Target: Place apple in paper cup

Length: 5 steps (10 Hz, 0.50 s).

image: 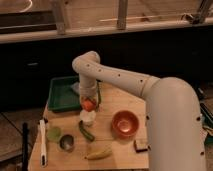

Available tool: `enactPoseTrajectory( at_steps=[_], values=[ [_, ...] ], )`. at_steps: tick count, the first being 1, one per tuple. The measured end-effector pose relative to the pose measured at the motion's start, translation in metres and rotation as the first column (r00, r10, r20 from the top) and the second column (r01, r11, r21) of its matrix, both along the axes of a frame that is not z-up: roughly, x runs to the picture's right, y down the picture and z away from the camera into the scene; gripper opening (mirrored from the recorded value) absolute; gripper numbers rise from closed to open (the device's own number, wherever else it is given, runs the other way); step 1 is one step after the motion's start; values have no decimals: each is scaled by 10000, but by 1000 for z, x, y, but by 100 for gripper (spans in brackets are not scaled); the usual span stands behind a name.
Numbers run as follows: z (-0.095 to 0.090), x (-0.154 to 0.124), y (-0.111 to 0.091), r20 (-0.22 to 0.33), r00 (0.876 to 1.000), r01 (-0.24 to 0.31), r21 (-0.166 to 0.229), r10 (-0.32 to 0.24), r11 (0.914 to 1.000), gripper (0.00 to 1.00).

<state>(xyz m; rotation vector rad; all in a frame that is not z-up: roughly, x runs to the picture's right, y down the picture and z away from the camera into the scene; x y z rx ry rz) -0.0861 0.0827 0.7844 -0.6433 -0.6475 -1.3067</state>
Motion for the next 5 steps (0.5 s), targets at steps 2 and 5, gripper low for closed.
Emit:
enactPoseTrajectory(
  at_steps=[2,5],
  values=[
    [0,0,0,1,10000,-11,-17,11,10000,26],
    [0,0,0,-5,10000,-48,-81,48,10000,26]
  ],
)
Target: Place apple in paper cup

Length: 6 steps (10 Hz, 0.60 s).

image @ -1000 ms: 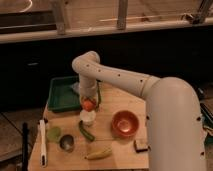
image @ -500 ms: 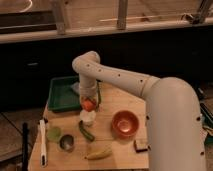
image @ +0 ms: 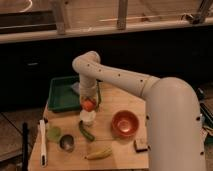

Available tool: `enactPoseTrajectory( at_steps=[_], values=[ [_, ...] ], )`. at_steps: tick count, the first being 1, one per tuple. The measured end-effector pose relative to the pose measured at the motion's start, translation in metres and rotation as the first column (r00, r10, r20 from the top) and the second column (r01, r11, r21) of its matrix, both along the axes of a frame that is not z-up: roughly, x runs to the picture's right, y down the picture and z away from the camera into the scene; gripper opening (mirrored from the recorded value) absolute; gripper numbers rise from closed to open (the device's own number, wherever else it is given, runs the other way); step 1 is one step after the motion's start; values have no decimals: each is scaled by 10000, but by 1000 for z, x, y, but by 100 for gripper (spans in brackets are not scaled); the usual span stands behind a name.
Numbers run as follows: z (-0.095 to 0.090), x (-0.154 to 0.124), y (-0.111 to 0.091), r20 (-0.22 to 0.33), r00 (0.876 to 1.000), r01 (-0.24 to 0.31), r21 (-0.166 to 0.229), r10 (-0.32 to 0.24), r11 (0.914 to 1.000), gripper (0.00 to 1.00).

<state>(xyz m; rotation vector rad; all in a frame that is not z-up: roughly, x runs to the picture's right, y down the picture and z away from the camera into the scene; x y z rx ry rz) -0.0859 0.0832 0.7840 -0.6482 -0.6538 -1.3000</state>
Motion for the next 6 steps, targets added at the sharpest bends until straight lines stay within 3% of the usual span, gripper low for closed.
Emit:
enactPoseTrajectory(
  at_steps=[6],
  values=[
    [0,0,1,-34,10000,-57,-71,57,10000,29]
  ],
)
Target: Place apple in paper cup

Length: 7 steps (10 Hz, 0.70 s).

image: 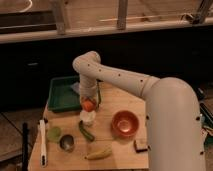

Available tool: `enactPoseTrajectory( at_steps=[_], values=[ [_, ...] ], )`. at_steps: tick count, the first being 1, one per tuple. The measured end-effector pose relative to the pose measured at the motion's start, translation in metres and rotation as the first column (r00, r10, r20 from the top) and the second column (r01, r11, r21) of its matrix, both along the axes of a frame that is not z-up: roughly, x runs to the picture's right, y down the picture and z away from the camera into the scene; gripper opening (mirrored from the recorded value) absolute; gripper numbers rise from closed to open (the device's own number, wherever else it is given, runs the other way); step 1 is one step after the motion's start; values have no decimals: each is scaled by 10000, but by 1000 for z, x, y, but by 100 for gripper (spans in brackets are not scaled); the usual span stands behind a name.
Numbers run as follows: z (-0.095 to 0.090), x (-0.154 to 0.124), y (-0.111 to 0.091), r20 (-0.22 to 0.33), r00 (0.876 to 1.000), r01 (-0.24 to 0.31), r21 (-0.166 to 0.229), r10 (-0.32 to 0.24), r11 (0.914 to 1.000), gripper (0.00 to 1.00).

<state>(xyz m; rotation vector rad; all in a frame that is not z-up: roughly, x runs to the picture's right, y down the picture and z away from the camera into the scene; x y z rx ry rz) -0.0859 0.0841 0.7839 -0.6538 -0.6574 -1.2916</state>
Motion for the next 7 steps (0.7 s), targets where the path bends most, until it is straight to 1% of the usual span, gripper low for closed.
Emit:
enactPoseTrajectory(
  at_steps=[1,7],
  values=[
    [0,0,0,-6,10000,-11,-2,11,10000,31],
    [0,-1,1,-58,10000,-73,-58,73,10000,31]
  ],
)
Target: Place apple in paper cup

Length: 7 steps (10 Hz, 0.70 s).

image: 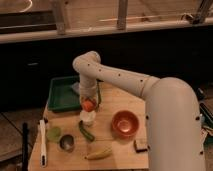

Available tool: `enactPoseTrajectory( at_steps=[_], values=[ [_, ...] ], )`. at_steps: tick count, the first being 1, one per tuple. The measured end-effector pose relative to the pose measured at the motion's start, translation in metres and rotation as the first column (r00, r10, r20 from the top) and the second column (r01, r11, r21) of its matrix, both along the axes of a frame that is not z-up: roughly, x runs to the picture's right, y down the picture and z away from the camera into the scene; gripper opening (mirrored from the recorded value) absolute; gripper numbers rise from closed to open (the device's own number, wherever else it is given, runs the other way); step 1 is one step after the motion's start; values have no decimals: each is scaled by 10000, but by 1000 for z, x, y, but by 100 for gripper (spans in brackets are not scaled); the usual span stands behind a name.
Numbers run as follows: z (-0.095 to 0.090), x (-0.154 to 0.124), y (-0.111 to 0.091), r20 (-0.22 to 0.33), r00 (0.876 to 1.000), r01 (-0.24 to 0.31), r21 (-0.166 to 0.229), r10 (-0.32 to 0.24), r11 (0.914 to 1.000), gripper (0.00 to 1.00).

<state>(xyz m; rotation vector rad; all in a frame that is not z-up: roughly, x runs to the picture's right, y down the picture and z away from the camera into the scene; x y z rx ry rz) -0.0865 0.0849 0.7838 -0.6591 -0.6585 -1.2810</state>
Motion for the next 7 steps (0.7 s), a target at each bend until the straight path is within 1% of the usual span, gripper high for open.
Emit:
enactPoseTrajectory(
  at_steps=[3,4,5,7],
  values=[
    [0,0,0,-20,10000,-23,-16,23,10000,31],
    [0,0,0,-28,10000,-29,-19,29,10000,33],
    [0,0,0,-41,10000,-45,-21,45,10000,36],
    [0,0,0,-56,10000,-60,-23,60,10000,36]
  ],
)
